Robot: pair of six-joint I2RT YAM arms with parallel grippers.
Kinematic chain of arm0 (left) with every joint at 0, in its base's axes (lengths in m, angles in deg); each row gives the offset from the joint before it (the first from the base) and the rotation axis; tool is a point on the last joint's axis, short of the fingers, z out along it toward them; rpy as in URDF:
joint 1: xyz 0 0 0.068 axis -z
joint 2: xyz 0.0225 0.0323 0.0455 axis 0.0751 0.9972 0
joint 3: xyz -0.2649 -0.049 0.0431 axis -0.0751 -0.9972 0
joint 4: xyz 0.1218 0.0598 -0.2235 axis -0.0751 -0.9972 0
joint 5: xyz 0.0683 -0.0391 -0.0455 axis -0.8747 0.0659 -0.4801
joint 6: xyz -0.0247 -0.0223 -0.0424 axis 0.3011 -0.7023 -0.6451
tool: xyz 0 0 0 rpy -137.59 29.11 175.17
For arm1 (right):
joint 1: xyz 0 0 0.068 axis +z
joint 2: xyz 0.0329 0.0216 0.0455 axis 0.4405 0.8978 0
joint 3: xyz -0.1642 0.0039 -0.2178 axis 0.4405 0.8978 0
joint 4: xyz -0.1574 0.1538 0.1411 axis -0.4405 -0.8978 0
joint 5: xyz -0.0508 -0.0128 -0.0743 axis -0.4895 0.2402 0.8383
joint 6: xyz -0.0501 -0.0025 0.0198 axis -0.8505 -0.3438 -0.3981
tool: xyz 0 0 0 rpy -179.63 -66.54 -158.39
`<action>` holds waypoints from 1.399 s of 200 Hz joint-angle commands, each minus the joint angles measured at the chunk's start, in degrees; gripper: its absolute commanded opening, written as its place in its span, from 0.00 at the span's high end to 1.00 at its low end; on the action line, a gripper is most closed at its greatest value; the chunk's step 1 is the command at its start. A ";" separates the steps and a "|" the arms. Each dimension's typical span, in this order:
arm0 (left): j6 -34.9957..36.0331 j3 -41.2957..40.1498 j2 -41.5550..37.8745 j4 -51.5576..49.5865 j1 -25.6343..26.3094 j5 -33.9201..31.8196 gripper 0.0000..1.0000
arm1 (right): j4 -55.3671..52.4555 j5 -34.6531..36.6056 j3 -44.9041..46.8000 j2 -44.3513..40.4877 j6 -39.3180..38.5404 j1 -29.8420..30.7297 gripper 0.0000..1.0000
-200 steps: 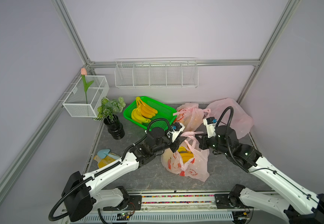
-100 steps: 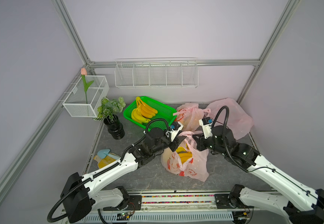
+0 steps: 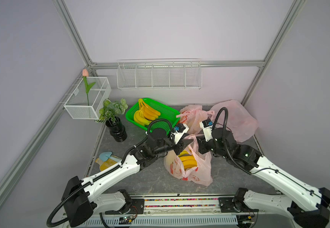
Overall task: Place the banana into a plastic bag & tie a knot
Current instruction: Cross the plastic bag at the center of the board.
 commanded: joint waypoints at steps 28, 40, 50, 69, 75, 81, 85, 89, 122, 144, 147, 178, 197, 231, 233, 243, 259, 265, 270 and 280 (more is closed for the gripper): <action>-2.23 -0.58 -1.76 1.37 0.05 -7.76 0.79 | -0.23 1.30 1.08 -1.47 -1.71 0.28 0.93; -2.54 -0.70 -1.76 1.66 -0.02 -8.32 0.79 | -0.33 1.57 1.17 -2.03 -2.07 0.23 0.93; -2.79 -0.71 -1.68 1.75 -0.01 -8.28 0.79 | -0.41 2.44 1.09 -2.47 -2.33 0.27 0.93; -2.85 -0.63 -1.28 1.25 -0.02 -8.54 0.79 | -0.26 4.18 1.21 -3.86 -2.78 0.28 0.93; -2.83 -0.63 -1.02 0.97 -0.02 -8.99 0.79 | 0.55 4.13 1.55 -4.59 -3.16 0.28 0.93; -2.84 -0.63 -0.78 0.65 0.02 -9.45 0.79 | 1.57 3.95 1.97 -5.63 -3.48 0.28 0.93; -2.87 -0.63 -0.66 0.42 -0.08 -9.68 0.79 | 2.38 3.77 2.37 -6.23 -3.74 0.28 0.93; -2.91 -0.70 -0.41 0.23 -0.06 -9.94 0.79 | 3.28 3.51 2.81 -6.92 -3.96 0.28 0.93; -4.86 -1.53 1.25 0.18 -1.85 -8.22 0.79 | 8.24 1.98 6.09 -10.92 -6.21 0.41 0.93; -4.52 -0.27 3.44 -1.93 -1.94 -7.39 0.79 | 10.06 -0.66 7.46 -11.35 -7.51 0.53 0.93; -4.50 -0.08 3.86 -2.16 -1.93 -7.45 0.79 | 10.35 -1.06 7.64 -11.45 -7.71 0.62 0.93; -5.06 3.59 8.07 -6.48 -2.12 -9.48 0.82 | 14.18 -6.56 10.15 -12.67 -10.18 1.74 0.93; -5.53 4.79 8.99 -7.17 -2.21 -9.41 0.83 | 14.16 -10.35 10.82 -12.14 -12.05 2.79 0.93; -5.74 5.28 8.79 -6.76 -2.25 -9.10 0.83 | 10.41 -13.43 10.83 -9.33 -16.22 7.31 0.93; -5.75 5.22 8.75 -6.74 -2.29 -9.06 0.82 | 10.23 -13.43 10.84 -9.13 -16.46 7.70 0.93; -5.95 5.09 8.54 -6.56 -2.30 -9.01 0.83 | 9.27 -13.47 10.84 -8.21 -17.41 9.23 0.93; -6.07 4.83 8.38 -6.30 -2.27 -8.79 0.83 | 7.54 -13.32 10.93 -6.05 -18.19 11.13 0.92; -6.15 4.74 8.27 -6.21 -2.31 -8.87 0.82 | 7.07 -13.19 10.93 -5.26 -18.25 11.51 0.91; -6.17 4.58 8.17 -6.18 -2.28 -8.88 0.82 | 6.68 -13.12 11.00 -4.49 -18.18 11.79 0.90; -6.09 4.32 7.84 -5.96 -2.38 -8.87 0.82 | 5.75 -11.86 11.15 -2.78 -17.83 12.38 0.90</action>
